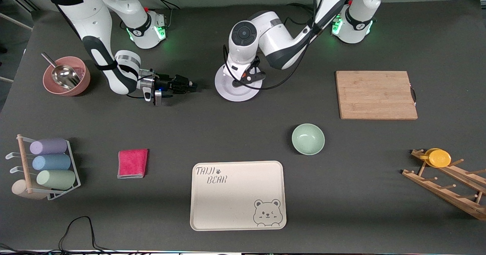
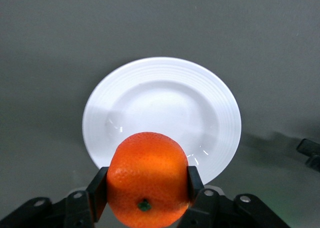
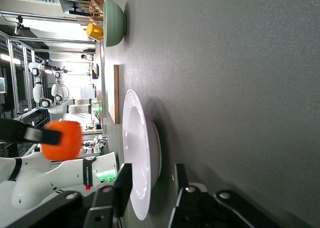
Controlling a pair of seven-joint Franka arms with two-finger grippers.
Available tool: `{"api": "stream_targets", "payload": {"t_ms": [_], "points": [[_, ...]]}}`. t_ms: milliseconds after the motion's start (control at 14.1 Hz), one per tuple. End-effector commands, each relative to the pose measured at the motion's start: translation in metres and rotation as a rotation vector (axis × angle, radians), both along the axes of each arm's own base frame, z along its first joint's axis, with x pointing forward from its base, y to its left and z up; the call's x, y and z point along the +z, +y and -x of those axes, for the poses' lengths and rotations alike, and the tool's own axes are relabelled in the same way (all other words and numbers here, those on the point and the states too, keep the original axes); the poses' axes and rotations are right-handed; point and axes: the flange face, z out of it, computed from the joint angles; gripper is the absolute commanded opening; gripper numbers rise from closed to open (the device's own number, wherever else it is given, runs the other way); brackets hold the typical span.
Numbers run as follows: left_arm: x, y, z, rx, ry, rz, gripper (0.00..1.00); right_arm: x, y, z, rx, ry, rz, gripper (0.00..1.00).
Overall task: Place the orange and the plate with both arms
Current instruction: 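Carry the orange with the left gripper over the white plate, then lower the orange onto the plate and open the left gripper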
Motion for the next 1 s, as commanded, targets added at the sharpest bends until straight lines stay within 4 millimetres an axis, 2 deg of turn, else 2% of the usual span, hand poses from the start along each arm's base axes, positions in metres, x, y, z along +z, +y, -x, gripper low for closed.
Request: {"api": "stream_targets", "payload": {"t_ms": [0, 284, 569, 640, 711, 924], "points": [[-0.026, -0.011, 0.022, -0.007, -0.049, -0.028, 0.00, -0.004, 0.003, -0.001, -0.007, -0.026, -0.009, 0.37], [-0.069, -0.022, 0.033, 0.010, -0.090, -0.029, 0.00, -0.014, 0.002, 0.002, 0.003, -0.028, -0.003, 0.37], [-0.084, -0.023, 0.034, 0.014, -0.102, -0.033, 0.00, -0.017, 0.002, 0.003, 0.006, -0.029, -0.001, 0.37], [-0.084, -0.023, 0.033, 0.017, -0.102, -0.033, 0.09, -0.018, 0.002, 0.003, 0.006, -0.026, -0.001, 0.37], [-0.085, -0.022, 0.031, 0.020, -0.101, -0.037, 0.99, -0.018, 0.002, 0.003, 0.006, -0.025, -0.001, 0.37], [-0.081, -0.019, 0.026, 0.031, -0.103, -0.049, 1.00, -0.020, 0.002, 0.004, 0.004, -0.016, -0.001, 0.37]]}}
